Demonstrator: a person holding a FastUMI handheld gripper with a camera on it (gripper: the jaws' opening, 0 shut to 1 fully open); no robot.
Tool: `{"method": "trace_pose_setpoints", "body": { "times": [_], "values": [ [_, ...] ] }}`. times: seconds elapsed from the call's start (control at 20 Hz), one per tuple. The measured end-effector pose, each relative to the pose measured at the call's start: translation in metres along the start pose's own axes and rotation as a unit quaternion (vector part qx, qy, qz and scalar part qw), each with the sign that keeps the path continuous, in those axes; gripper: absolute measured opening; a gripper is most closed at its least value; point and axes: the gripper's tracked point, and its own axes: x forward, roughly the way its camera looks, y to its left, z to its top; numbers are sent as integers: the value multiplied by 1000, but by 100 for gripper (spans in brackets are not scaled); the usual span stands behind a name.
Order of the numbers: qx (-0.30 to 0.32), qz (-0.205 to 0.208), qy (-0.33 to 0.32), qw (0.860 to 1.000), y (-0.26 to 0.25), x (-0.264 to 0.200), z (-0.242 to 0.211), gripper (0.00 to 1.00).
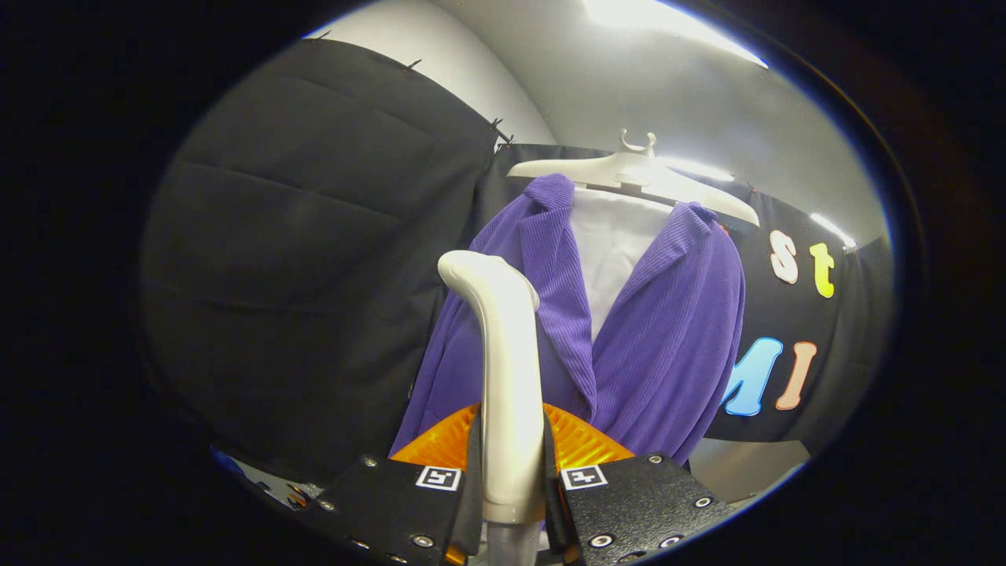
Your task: Iron the clothes twice with a garment steamer, once on the left side and once on the right side.
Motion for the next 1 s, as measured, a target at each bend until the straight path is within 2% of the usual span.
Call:
{"method": "trace_pose_setpoints", "body": {
  "times": [0.2, 1.0],
  "values": [
    [18, 26, 53, 998, 18, -2, -45, 32],
    [-3, 40, 135, 990, 42, -22, -153, 32]
  ]
}}
